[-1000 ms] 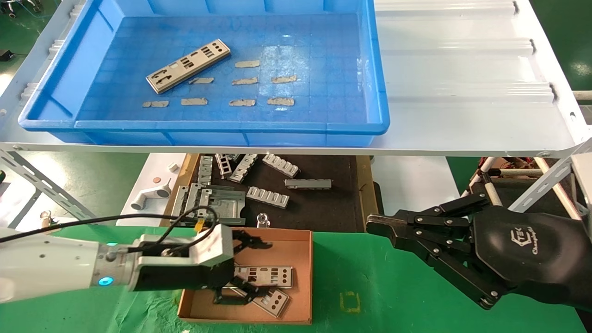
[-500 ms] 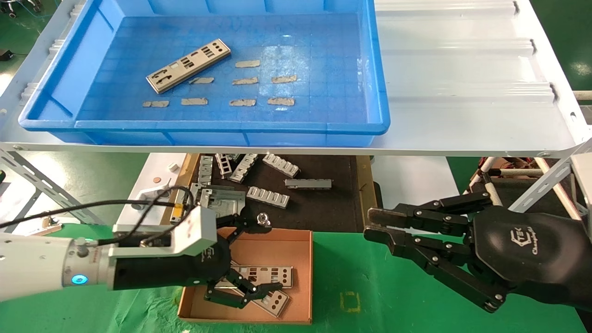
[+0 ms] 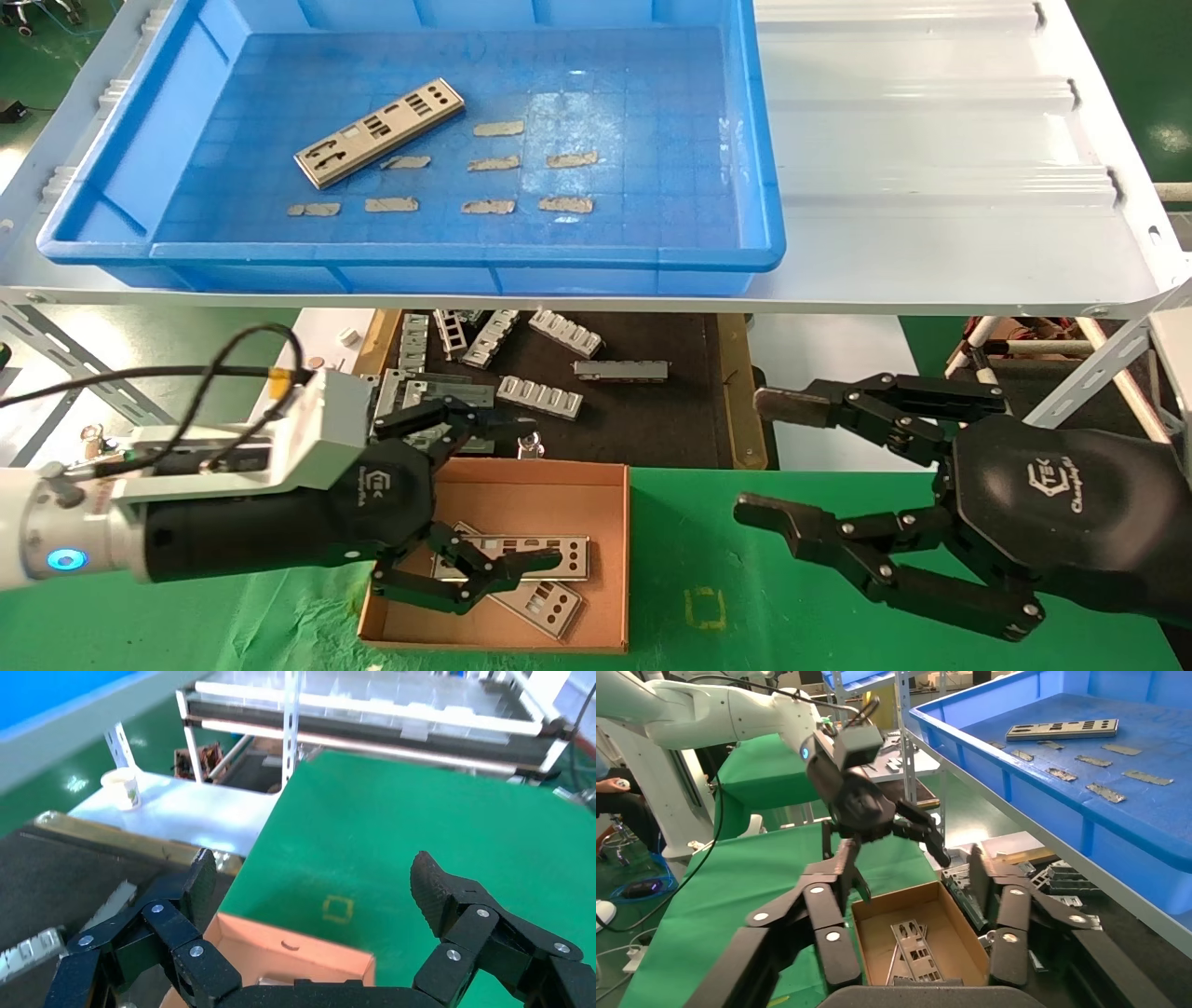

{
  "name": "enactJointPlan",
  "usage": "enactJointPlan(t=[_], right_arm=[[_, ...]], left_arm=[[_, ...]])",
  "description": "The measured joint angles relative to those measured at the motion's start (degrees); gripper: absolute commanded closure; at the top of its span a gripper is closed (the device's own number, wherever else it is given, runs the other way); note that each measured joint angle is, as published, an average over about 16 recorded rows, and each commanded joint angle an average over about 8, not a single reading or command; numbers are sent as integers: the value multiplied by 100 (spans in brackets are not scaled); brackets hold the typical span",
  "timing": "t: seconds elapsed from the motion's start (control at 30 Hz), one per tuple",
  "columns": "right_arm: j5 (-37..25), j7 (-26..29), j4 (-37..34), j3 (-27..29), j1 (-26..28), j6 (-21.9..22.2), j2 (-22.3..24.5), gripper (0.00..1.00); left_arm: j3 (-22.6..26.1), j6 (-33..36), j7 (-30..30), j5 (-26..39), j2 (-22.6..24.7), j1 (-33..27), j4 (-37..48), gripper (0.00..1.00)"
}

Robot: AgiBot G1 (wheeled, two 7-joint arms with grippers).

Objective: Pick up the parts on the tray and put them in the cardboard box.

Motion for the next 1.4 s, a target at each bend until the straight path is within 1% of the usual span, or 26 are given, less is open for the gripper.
enactJointPlan(t=[0.9, 1.13, 1.4], right_arm=[[0, 0, 0, 0, 0, 0, 0, 0], [1, 0, -1, 1, -1, 1, 1, 0], [1, 0, -2, 1, -1, 2, 1, 0]], left_arm=[[-1581, 937, -1053, -791, -682, 592, -1128, 0], [-1795, 1066, -1187, -904, -775, 674, -1279, 0], [-1822, 1083, -1201, -921, -787, 686, -1297, 0]])
